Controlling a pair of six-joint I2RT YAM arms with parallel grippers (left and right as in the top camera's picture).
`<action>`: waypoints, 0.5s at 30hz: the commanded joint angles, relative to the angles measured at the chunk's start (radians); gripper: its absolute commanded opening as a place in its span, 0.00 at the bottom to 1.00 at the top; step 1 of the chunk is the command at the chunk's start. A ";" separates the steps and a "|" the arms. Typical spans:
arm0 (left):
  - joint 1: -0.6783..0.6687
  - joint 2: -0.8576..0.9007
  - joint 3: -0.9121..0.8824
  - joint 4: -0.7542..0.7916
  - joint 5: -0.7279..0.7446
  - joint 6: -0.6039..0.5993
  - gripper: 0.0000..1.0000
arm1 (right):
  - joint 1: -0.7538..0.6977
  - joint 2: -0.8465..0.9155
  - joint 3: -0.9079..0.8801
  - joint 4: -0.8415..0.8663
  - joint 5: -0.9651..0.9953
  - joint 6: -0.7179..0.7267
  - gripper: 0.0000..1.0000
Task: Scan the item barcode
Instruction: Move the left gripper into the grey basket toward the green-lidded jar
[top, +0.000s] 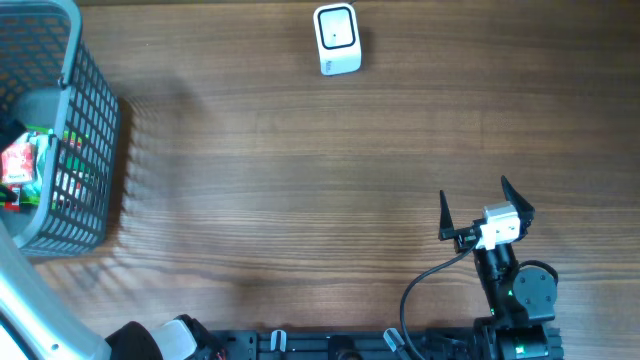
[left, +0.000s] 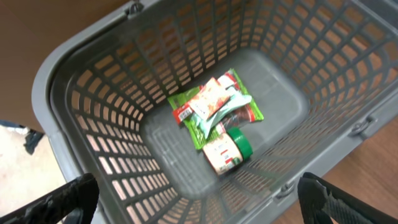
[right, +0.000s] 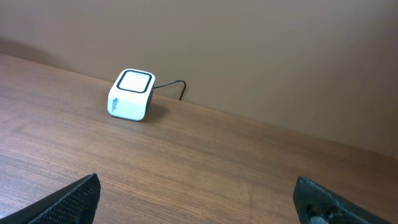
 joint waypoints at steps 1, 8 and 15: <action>0.005 -0.009 0.015 0.027 0.017 0.088 1.00 | -0.004 0.001 -0.001 0.002 0.016 -0.010 1.00; 0.047 0.005 0.015 0.084 0.188 0.520 1.00 | -0.004 0.001 -0.001 0.002 0.016 -0.010 1.00; 0.135 0.090 0.015 0.020 0.365 0.760 1.00 | -0.004 0.001 -0.001 0.002 0.016 -0.010 1.00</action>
